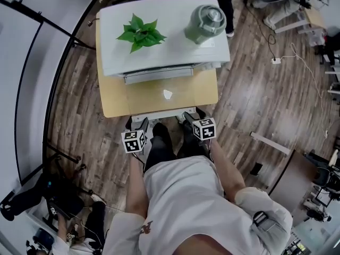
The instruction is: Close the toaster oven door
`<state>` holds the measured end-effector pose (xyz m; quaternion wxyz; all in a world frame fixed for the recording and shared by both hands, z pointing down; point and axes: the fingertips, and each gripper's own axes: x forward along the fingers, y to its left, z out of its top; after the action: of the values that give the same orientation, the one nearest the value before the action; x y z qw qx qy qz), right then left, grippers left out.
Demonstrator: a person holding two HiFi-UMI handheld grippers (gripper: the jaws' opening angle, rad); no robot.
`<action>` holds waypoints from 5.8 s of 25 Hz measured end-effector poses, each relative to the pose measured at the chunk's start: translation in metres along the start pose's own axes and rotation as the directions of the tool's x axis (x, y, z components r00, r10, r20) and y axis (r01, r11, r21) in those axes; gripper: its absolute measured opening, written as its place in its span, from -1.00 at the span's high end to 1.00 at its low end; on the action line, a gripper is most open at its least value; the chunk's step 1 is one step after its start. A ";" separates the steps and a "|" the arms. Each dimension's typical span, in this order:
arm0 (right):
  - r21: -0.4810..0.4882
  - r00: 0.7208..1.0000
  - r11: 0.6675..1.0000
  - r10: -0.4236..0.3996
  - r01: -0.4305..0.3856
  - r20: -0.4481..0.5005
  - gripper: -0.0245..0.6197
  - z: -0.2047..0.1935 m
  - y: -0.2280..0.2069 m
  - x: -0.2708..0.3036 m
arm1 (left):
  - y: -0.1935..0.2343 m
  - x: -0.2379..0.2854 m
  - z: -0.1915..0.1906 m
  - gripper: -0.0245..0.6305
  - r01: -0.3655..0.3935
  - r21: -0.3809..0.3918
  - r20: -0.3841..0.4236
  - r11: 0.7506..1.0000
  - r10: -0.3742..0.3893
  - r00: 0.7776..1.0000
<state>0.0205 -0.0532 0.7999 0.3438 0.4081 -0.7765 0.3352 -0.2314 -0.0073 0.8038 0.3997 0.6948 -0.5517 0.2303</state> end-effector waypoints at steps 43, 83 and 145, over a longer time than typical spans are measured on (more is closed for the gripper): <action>0.171 0.974 0.978 0.079 -0.117 0.211 0.10 0.092 0.025 -0.096 | -0.031 -0.102 0.097 -0.07 -0.023 0.068 0.279 0.997 0.003 0.960; 0.079 0.923 0.996 0.017 -0.051 0.384 0.13 0.171 0.028 -0.133 | -0.087 -0.101 0.127 0.26 -0.044 0.475 0.232 0.879 -0.077 0.970; -0.513 0.907 0.858 0.195 0.026 0.373 0.22 0.231 0.097 -0.125 | -0.087 -0.111 0.240 0.24 -0.034 0.453 0.336 0.891 -0.135 0.932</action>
<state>-0.0696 -0.1451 0.5517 0.2519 0.3293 -0.9091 0.0407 -0.2099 -0.1302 0.5554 0.1259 0.8130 -0.5279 0.2110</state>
